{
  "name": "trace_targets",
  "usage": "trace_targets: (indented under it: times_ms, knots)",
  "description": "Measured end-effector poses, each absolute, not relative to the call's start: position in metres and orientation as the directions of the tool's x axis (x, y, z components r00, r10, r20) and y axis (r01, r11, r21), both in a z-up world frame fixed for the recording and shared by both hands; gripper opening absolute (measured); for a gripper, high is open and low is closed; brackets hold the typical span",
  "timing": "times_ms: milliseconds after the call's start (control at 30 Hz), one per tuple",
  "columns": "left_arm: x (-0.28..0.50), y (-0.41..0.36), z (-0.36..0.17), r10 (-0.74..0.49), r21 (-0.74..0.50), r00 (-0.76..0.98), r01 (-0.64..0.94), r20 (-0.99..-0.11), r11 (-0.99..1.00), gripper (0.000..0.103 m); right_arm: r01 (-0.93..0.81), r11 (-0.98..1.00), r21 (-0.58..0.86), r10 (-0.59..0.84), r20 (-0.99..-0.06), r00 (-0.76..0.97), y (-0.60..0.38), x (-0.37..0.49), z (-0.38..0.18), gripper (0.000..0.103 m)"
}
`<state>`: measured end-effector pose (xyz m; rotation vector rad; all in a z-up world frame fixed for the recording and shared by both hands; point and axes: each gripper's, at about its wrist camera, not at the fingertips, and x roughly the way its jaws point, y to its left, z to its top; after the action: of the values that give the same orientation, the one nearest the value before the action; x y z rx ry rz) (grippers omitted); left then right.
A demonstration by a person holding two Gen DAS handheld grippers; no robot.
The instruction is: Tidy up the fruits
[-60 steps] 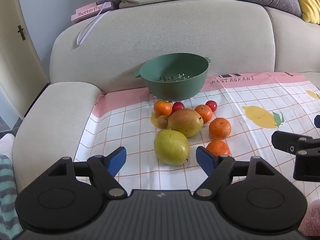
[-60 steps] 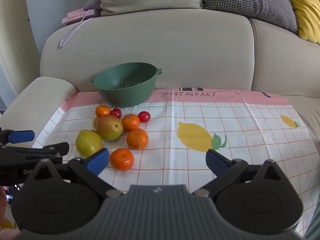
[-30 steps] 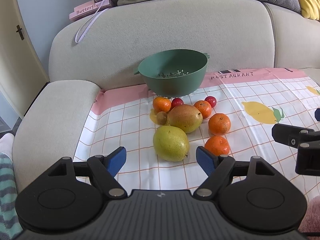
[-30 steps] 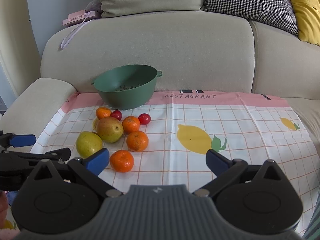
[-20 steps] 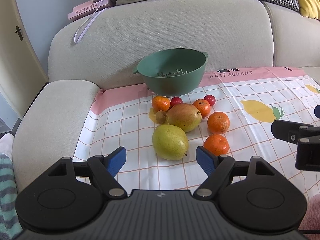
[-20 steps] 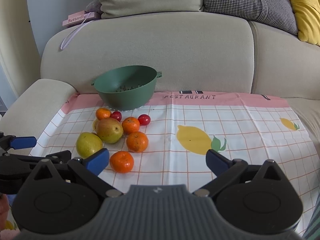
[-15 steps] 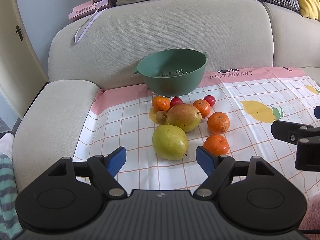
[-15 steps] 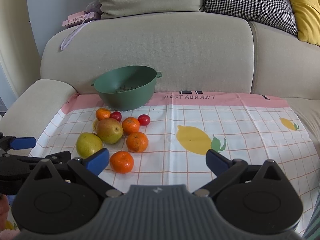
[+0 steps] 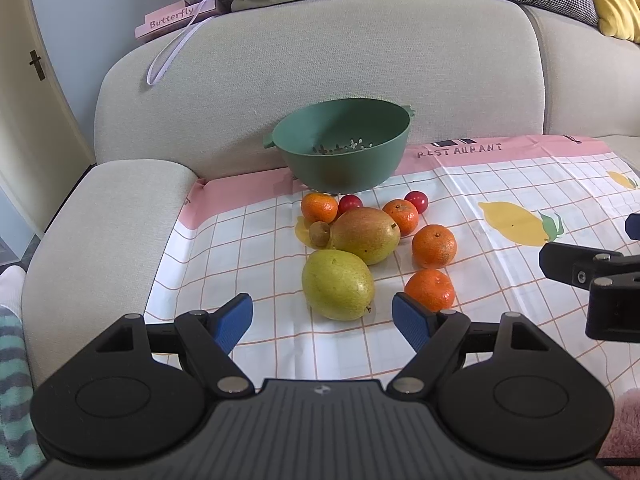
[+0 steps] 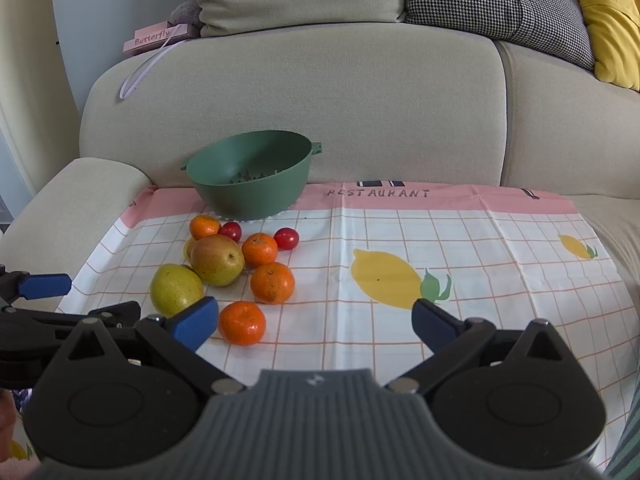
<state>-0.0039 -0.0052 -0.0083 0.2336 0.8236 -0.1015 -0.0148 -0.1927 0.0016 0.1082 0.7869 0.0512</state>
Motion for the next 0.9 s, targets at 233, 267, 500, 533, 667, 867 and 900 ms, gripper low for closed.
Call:
trace_targets:
  times_ms: [233, 267, 500, 533, 667, 867, 900]
  knots:
    - [-0.0040, -0.0048, -0.0084, 0.000, 0.166, 0.677, 0.180, -0.736, 0.969, 0.093, -0.005, 0.993, 0.116, 0.086, -0.704, 0.705, -0.1924, -0.0153, 0.0014, 0.099]
    - [-0.0042, -0.0051, -0.0083, 0.000, 0.166, 0.677, 0.180, -0.736, 0.970, 0.093, -0.004, 0.993, 0.116, 0.085, -0.704, 0.705, -0.1925, -0.0155, 0.0015, 0.099]
    - [-0.0039, -0.0046, -0.0084, 0.000, 0.166, 0.677, 0.181, -0.736, 0.969, 0.093, -0.001, 0.993, 0.117, 0.084, -0.704, 0.705, -0.1927, -0.0156, 0.0013, 0.099]
    - [-0.0039, -0.0045, -0.0084, 0.000, 0.166, 0.677, 0.181, -0.736, 0.969, 0.093, -0.001, 0.993, 0.118, 0.085, -0.704, 0.705, -0.1926, -0.0157, 0.0012, 0.099]
    - [-0.0041, -0.0046, -0.0084, -0.001, 0.165, 0.676, 0.181, -0.737, 0.970, 0.093, 0.000, 0.993, 0.120, 0.085, -0.706, 0.703, -0.1934, -0.0152, 0.0010, 0.099]
    - [-0.0040, -0.0043, -0.0084, 0.000, 0.165, 0.677, 0.180, -0.736, 0.970, 0.093, 0.000, 0.993, 0.120, 0.086, -0.706, 0.703, -0.1935, -0.0152, 0.0010, 0.099]
    - [-0.0040, -0.0043, -0.0084, 0.000, 0.165, 0.677, 0.180, -0.736, 0.970, 0.093, 0.000, 0.993, 0.119, 0.085, -0.706, 0.703, -0.1933, -0.0150, 0.0009, 0.099]
